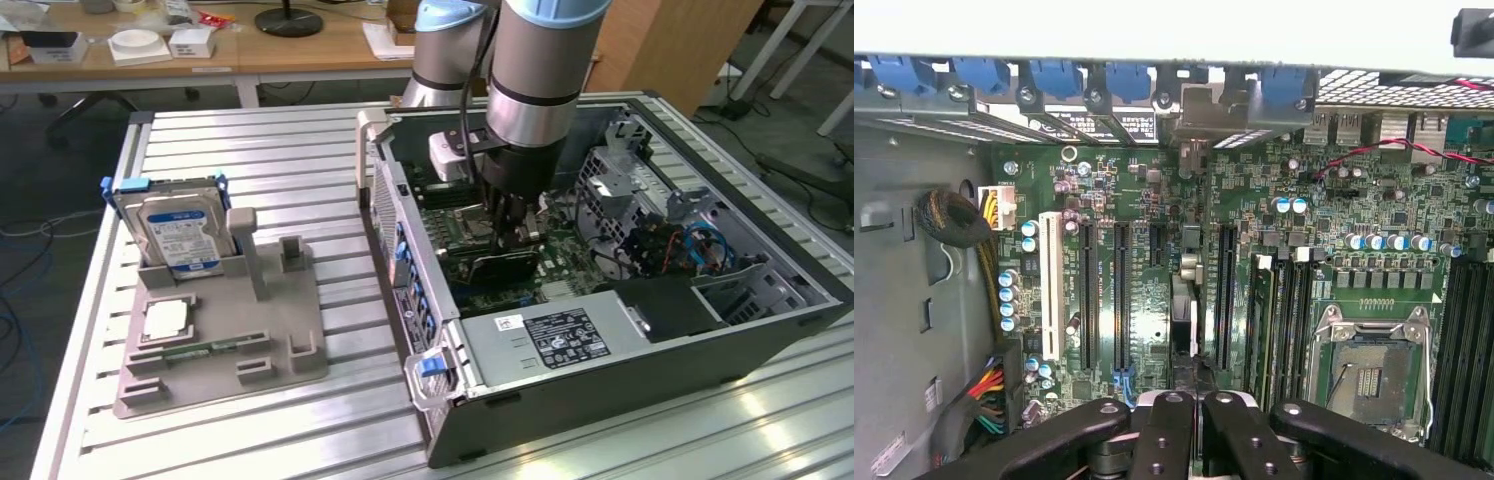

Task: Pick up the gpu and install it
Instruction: 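Press down on the gpu until it lock into place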

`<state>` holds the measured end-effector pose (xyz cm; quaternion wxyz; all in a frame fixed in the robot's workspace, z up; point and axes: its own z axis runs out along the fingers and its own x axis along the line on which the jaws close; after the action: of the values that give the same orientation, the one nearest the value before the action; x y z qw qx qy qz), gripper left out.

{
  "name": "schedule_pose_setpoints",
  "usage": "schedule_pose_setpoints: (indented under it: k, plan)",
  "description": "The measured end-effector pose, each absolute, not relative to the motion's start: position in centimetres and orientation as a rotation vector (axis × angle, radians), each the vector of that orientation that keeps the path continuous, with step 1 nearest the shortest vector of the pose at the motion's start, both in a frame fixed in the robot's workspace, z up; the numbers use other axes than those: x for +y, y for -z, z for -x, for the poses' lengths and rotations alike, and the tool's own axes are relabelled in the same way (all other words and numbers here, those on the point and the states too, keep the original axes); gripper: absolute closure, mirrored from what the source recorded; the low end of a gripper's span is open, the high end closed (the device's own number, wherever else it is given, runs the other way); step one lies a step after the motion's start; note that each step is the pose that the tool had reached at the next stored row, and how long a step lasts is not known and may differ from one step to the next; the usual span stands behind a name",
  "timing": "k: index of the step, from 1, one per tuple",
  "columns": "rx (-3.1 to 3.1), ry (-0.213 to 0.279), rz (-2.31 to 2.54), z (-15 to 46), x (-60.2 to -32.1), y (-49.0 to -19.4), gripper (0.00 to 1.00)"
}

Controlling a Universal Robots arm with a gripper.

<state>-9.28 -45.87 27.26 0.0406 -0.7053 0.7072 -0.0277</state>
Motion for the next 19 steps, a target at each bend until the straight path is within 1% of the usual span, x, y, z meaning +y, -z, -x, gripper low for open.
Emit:
schedule_pose_setpoints:
  k: [4, 7, 16, 19]
  plan:
    - [2.194, 0.031, 2.188, 9.3, -45.9, -27.2, 0.90]
    - [2.213, 0.006, 2.206, 9.2, -45.8, -27.2, 0.90]
    - [2.233, -0.004, 2.226, 9.2, -45.6, -28.2, 0.90]
    - [2.250, -0.035, 2.243, 9.2, -45.4, -28.3, 0.90]
